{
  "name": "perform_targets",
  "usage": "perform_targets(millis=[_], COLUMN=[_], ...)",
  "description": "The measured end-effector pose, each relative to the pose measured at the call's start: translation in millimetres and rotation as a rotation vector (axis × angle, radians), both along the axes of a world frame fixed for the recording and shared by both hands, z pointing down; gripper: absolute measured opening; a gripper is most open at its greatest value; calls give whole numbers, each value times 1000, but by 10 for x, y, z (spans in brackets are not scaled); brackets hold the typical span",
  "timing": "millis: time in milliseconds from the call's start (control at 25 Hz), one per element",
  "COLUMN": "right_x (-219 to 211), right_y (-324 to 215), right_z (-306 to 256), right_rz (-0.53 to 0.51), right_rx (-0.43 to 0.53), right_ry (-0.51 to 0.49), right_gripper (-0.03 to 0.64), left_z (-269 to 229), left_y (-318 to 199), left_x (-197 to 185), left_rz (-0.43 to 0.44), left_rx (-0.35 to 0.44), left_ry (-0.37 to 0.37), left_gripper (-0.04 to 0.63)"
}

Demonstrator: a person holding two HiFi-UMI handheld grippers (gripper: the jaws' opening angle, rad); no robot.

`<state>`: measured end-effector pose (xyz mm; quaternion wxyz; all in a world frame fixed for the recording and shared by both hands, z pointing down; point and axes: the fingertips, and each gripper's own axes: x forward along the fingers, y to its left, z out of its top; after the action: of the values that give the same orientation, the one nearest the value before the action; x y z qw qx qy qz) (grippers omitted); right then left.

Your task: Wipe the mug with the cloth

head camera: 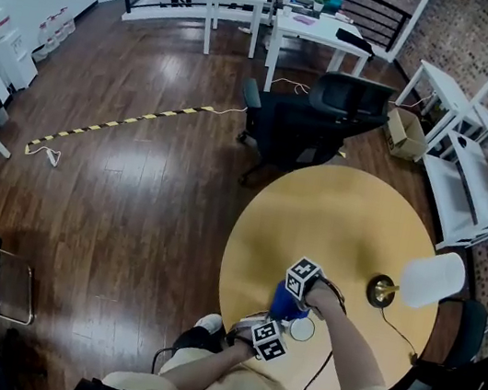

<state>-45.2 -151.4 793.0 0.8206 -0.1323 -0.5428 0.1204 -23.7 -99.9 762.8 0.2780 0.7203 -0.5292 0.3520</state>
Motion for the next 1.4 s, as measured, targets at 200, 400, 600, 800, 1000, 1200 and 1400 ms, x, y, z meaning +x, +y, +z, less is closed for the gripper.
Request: perform_targets(millis=[200,400,600,800,1000,1200,1400], right_x=[337,644,740,810,731,184,-14], right_y=[-167,-174,-83,7,-58,-99,156], right_z=[5,36,-49,-99,-176,-442,-413], right_rz=[90,291,489,647,815,811,650], right_rx=[-1,-42,-117,-182,-211,-211,-192], right_ry=[23,1,-58,-150,-278,-403,-384], right_gripper=[60,58,58,58,58,58,60], left_z=[9,-4,11,23,19,22,7], left_y=[28,40,26,23,26,16,15], left_x=[-98,-104,-152,-245,-239,-206,-189], left_rz=[-35,-33,-64,-109,-114,-100,-108], left_rx=[-9,-5,-9,-16,-7,-18,-28], left_ry=[-7,-31,-55,-57,-47,-61,-60], left_gripper=[46,44,40,34,32,32,32])
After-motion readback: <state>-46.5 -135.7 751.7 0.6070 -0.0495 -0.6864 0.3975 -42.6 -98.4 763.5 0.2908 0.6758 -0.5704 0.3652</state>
